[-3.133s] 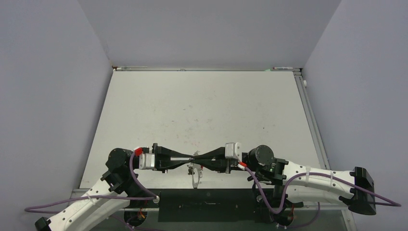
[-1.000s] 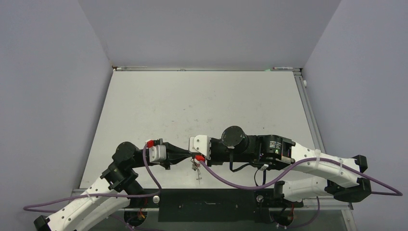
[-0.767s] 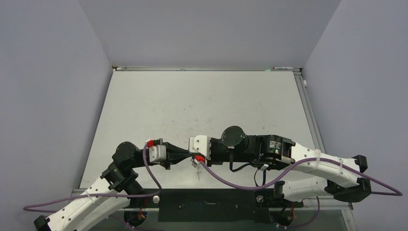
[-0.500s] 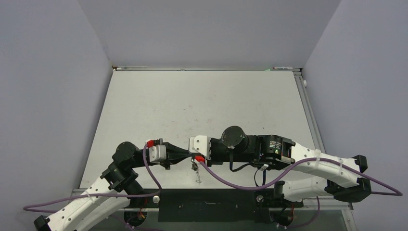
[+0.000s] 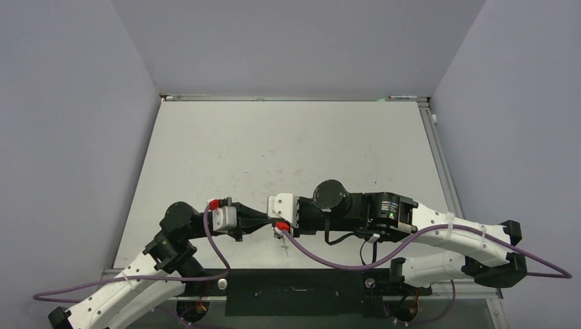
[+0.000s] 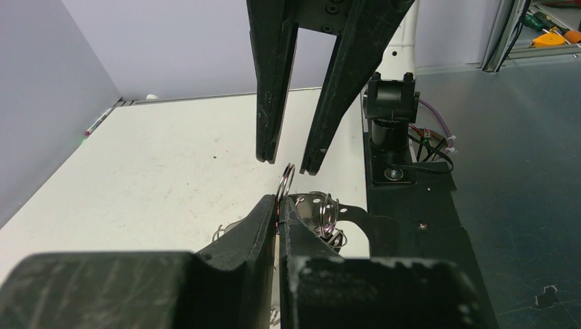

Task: Put the keys on the keyring

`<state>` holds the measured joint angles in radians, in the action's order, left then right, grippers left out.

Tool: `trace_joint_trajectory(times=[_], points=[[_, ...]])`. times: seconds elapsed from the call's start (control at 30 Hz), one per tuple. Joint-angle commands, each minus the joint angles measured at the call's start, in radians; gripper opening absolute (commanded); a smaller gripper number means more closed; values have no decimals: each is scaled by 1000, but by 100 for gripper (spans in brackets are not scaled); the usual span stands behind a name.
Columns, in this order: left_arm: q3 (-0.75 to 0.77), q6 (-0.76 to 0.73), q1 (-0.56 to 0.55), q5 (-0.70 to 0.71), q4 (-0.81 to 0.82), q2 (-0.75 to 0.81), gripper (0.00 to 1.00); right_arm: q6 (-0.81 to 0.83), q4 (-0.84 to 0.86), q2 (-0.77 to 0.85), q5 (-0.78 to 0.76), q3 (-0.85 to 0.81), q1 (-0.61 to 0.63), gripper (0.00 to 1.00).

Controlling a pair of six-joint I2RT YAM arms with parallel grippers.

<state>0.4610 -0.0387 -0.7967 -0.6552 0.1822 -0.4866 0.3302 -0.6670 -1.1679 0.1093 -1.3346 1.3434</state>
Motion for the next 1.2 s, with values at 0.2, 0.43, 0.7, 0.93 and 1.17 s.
trace_joint_trajectory(times=[0.2, 0.43, 0.7, 0.93, 1.17], points=[[57, -8, 2, 12, 42, 3, 0, 3, 22, -16, -32, 5, 8, 24], [57, -7, 2, 17, 42, 3, 0, 0, 16, -25, -32, 7, 7, 15], [57, -6, 2, 21, 42, 0, 0, -6, 17, -35, -36, 14, 8, 8], [56, -6, 2, 21, 42, 2, 0, -1, 71, 20, -63, 48, 8, 5], [41, -17, 2, 37, 62, 43, 50, 12, 186, 101, -98, 127, 7, 5]])
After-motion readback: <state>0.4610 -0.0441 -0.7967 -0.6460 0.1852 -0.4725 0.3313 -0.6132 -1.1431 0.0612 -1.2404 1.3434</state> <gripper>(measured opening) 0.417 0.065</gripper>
